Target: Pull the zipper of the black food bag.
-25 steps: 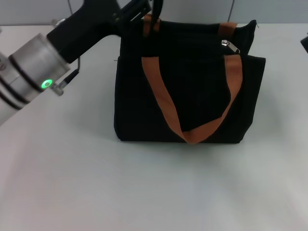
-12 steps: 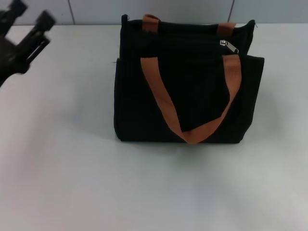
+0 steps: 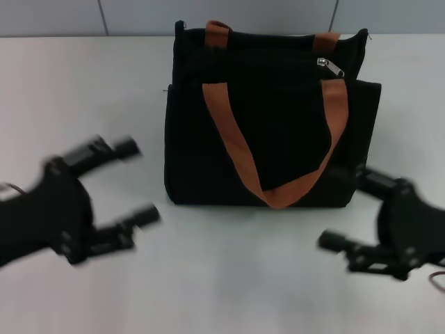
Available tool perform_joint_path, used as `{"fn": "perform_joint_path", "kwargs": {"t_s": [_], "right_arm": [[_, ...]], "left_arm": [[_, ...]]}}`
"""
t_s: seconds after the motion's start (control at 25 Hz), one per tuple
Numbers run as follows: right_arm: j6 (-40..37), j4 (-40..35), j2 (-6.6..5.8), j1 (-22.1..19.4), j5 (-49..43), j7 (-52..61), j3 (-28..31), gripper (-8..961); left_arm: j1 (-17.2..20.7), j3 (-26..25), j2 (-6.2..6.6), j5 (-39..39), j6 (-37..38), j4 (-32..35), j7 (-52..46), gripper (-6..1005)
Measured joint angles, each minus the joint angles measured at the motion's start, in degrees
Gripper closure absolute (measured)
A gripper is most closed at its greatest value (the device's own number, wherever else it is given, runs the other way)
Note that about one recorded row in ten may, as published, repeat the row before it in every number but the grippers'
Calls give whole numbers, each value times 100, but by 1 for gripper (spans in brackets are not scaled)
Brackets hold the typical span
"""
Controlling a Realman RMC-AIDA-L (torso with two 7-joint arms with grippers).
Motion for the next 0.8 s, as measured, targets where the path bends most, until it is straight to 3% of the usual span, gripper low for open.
{"fn": "perform_joint_path", "kwargs": {"t_s": [0.04, 0.24, 0.44, 0.8], "right_arm": [[359, 18, 11, 87, -1, 6, -474, 114], [970, 172, 33, 219, -1, 5, -1069, 114], [1087, 233, 36, 227, 14, 0, -1110, 114], [1184, 309, 37, 237, 35, -21, -1077, 113]], "left_arm": [[-113, -2, -65, 606, -79, 7, -25, 159], [-254, -2, -155, 1264, -312, 19, -121, 159], [-393, 9, -240, 1838, -939, 32, -599, 159], [-561, -7, -312, 2393, -1060, 44, -765, 159]]}}
